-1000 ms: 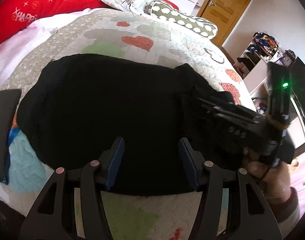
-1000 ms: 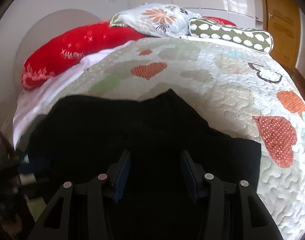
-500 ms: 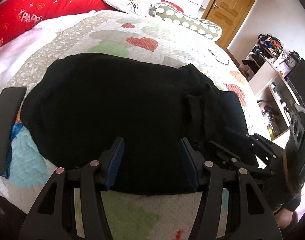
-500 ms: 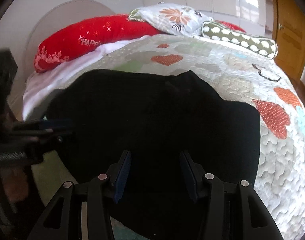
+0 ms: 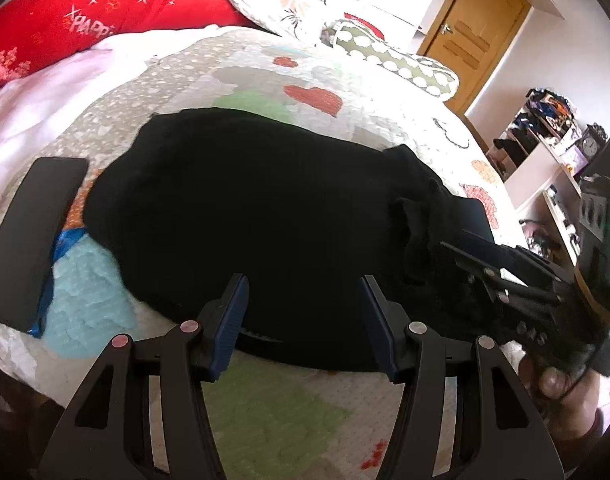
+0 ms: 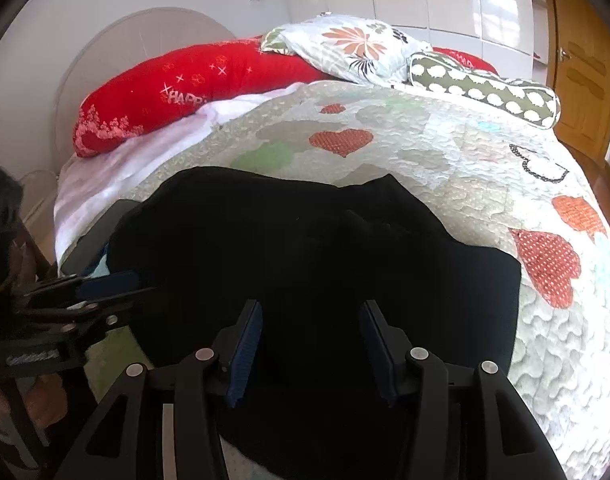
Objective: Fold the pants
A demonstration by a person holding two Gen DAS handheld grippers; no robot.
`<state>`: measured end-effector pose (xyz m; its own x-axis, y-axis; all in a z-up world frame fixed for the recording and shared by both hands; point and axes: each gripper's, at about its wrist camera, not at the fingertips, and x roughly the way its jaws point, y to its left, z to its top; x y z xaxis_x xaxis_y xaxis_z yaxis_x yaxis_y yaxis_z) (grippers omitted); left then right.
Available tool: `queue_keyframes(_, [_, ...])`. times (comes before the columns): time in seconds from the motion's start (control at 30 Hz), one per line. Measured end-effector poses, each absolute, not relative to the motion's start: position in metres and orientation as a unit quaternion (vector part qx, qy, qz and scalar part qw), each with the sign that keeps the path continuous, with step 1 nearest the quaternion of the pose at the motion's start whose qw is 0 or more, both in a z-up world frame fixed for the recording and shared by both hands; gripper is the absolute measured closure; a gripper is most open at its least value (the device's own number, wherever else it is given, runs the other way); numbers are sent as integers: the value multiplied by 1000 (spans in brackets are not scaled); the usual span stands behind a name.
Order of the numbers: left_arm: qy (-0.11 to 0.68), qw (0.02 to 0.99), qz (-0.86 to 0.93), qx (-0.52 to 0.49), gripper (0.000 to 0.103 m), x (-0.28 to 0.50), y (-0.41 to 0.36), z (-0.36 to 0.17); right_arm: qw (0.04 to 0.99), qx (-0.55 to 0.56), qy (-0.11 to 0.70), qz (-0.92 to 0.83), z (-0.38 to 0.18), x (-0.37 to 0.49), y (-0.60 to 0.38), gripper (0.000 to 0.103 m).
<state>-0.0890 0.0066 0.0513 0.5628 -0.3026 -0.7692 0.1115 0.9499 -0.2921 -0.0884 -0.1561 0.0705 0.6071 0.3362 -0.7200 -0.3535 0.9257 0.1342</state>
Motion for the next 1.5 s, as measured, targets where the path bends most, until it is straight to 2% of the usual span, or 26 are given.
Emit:
queue_keyframes(0.13, [450,881,-108,-102,46,-89,11,53,889,2,420,184,59,-74,-154,53])
queue_keyframes(0.2, [449,881,-106,-103,46,-88,12,53,888,9,421,186,54,-72,-155,49])
queue_keyframes(0.33, [447,881,-103,-112,46,-84,14,52,879,12,433,201,45,-68,-150,22])
queue_keyframes(0.4, [445,881,-101,-126,46,-86,19,52,878,-21,436,194,44,-69,-139,17])
queue_keyframes(0.47, [439,880,-106,-148,46,-92,27,54,870,-57,447,200,40,-69,-126,1])
queue_keyframes(0.57, [424,880,-106,-188,45,-103,49,57,870,-86,442,200,38,-71,-120,0])
queue_keyframes(0.67, [415,879,-92,-216,36,-112,72,55,876,-41,435,203,45,-71,-133,2])
queue_keyframes(0.9, [402,873,-76,-266,36,-119,99,42,891,15,377,251,90,-70,-130,4])
queue_keyframes(1.07, [409,866,-77,-276,36,-110,94,30,886,-28,369,279,108,-47,-89,4])
queue_keyframes(1.23, [414,862,-62,-286,36,-99,93,21,874,-41,382,298,101,-16,-51,4])
queue_keyframes(1.4, [404,865,-69,-290,26,-90,92,17,864,-62,394,307,91,21,-18,4])
queue_keyframes(1.5, [395,868,-72,-292,25,-87,93,15,850,-95,406,322,83,43,9,4])
